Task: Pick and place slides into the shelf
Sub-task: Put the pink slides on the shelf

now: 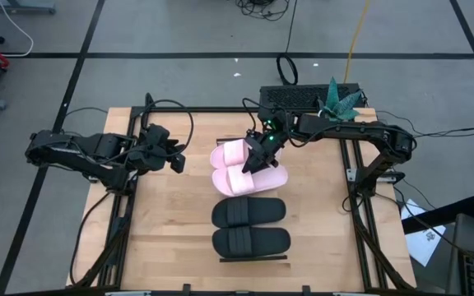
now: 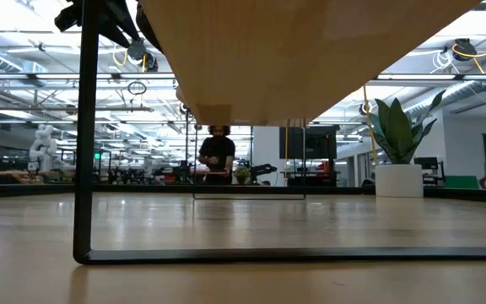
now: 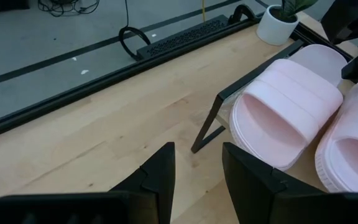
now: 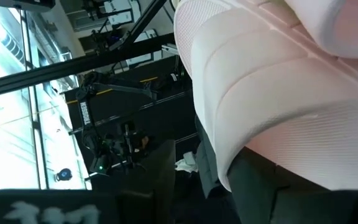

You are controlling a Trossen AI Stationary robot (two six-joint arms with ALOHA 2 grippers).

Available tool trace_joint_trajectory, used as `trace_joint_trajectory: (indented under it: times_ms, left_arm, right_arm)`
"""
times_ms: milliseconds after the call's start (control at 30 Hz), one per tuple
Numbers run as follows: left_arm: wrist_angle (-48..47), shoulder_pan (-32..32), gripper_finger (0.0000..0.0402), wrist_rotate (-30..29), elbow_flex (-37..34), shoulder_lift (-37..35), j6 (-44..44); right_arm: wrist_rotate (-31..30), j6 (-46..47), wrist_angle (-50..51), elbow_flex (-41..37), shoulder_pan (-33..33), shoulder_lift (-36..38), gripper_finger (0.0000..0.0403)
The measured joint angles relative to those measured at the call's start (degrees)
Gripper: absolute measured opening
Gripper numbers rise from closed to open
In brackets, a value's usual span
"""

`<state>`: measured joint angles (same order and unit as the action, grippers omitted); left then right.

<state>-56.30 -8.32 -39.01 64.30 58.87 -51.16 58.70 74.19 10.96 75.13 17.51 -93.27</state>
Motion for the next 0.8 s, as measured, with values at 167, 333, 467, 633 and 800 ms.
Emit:
trace_joint_trajectory:
  times_ms: [167,333,467,633,800]
  left_arm:
    - [0.0,0.0,0.0129,0.0,0.0,0.0,0.0]
    - [0.0,0.0,0.0129,0.0,0.0,0.0,0.0]
    - [0.0,0.0,0.0129,0.0,0.0,0.0,0.0]
    - [0.0,0.0,0.0129,0.0,0.0,0.0,0.0]
    - [0.0,0.0,0.0129,0.0,0.0,0.0,0.0]
  right_arm:
    - [0.1,1.6,0.0,0.0,-0.3,0.0,0.0130]
    - [0.0,1.7,0.0,0.0,-0.3,0.0,0.0130]
    - [0.2,1.9,0.0,0.0,-0.3,0.0,0.0130]
    - [2.9,1.8,0.0,0.0,0.3,0.0,0.0130]
    - [3.1,1.3,0.0,0.0,1.3,0.0,0.0130]
